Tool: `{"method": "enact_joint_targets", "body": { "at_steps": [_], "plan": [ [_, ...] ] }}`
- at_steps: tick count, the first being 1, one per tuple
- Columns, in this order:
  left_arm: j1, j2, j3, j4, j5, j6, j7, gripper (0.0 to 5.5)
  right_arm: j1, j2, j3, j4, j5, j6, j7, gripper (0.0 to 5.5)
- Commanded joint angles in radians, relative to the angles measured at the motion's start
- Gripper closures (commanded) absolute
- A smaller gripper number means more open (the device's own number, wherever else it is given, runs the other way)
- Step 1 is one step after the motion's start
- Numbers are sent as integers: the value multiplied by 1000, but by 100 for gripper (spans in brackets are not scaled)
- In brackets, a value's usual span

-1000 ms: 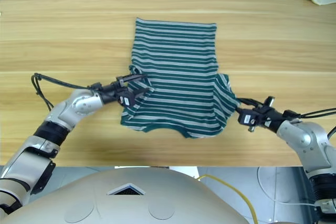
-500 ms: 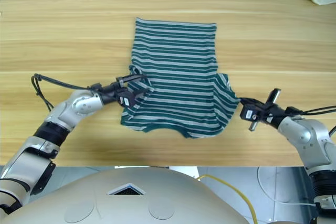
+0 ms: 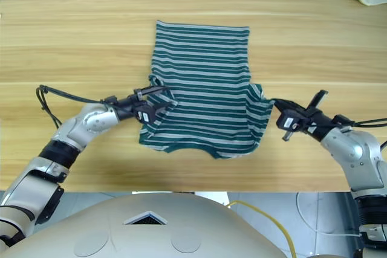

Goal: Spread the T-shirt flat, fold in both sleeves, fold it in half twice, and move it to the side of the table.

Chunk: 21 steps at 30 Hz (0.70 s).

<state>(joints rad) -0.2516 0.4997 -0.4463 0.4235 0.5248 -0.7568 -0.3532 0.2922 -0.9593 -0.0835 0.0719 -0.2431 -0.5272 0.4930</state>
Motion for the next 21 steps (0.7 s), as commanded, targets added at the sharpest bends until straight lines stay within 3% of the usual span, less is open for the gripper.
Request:
{"method": "enact_joint_targets", "body": {
  "at_steps": [1,21],
  "plan": [
    [-15,1,-3,10,9,-2,6,298,-9,15,23,-45,26,-17,35,548],
    [-28,-12,-7,39,30,-4,34,298,-199,130,217,-28,1,-12,120,548]
  ]
}}
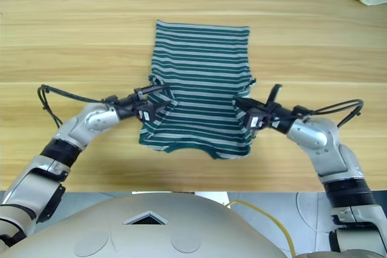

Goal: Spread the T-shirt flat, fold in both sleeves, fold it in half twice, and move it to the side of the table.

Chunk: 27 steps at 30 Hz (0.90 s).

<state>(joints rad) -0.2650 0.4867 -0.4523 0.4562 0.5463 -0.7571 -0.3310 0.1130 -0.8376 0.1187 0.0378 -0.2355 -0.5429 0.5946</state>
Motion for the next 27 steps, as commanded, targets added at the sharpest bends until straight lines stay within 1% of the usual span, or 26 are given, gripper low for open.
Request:
{"method": "enact_joint_targets", "body": {
  "at_steps": [1,7,14,27],
  "plan": [
    [-14,0,-1,5,8,-4,12,298,-19,11,24,6,-10,3,20,548],
    [-11,-1,-4,10,8,-5,19,298,-26,37,64,7,-23,4,27,548],
    [-8,0,-4,7,5,-7,19,298,-48,66,81,2,-24,17,26,548],
    [3,-1,-4,-1,4,-4,21,298,-43,79,83,14,-58,37,2,548]
  ]
}}
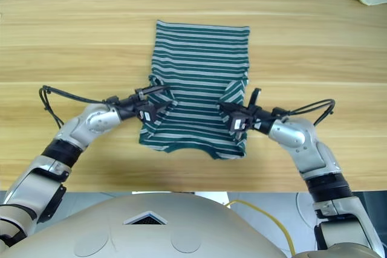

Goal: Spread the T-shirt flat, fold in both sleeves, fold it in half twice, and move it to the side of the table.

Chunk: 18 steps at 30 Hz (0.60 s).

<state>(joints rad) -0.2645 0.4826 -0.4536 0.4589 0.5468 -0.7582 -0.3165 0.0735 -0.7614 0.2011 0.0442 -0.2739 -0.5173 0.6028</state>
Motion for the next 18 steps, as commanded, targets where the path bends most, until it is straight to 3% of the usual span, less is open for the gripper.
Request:
{"method": "enact_joint_targets", "body": {
  "at_steps": [1,14,18],
  "plan": [
    [3,3,-3,-4,4,-3,6,298,-3,4,2,9,-20,12,-6,548],
    [2,4,3,-11,-8,-1,0,298,-48,57,49,91,-64,20,-22,548],
    [1,1,2,-11,-14,4,-6,298,-50,61,53,91,-46,18,-12,480]
  ]
}}
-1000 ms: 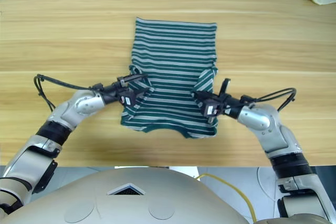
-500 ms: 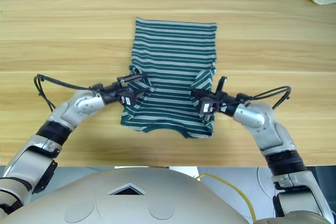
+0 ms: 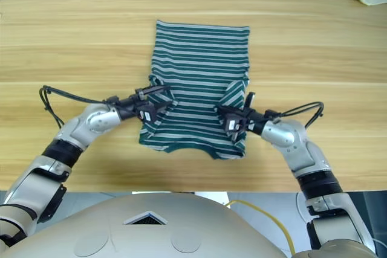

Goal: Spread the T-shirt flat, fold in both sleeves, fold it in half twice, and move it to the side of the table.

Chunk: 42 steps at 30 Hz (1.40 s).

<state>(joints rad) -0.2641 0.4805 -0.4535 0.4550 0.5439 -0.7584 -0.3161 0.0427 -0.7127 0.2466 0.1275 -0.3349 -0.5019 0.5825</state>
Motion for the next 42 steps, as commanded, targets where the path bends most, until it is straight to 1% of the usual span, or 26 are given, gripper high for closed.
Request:
{"method": "enact_joint_targets", "body": {
  "at_steps": [1,5,10,14,17,19,21,23,27,31,37,42],
  "plan": [
    [0,2,2,-6,-13,4,-8,298,-19,13,8,8,19,2,12,461],
    [5,-3,4,-19,-67,-1,-42,298,-38,34,-21,-13,86,5,14,396],
    [30,3,1,-84,-252,9,-170,298,-59,52,-58,-47,175,13,16,314],
    [74,85,-19,-207,-500,26,-388,248,-85,21,-188,-90,257,41,-21,254],
    [83,152,42,-238,-537,51,-438,196,-71,-54,-284,-94,242,54,-23,197],
    [111,220,74,-260,-544,59,-472,171,-8,-129,-329,-80,193,35,-10,168],
    [164,314,96,-309,-579,66,-542,138,84,-204,-374,-77,159,18,15,132],
    [214,388,119,-339,-588,75,-589,109,168,-255,-390,-93,138,10,47,101],
    [331,483,144,-361,-505,95,-608,50,336,-329,-352,-144,129,6,165,35],
    [399,487,125,-389,-480,83,-620,50,391,-352,-331,-142,114,-19,207,35],
    [380,376,84,-354,-460,59,-588,50,429,-326,-230,-129,90,-76,223,35],
    [340,324,71,-284,-411,27,-557,50,451,-300,-188,-160,119,-96,214,35]
  ]
}}
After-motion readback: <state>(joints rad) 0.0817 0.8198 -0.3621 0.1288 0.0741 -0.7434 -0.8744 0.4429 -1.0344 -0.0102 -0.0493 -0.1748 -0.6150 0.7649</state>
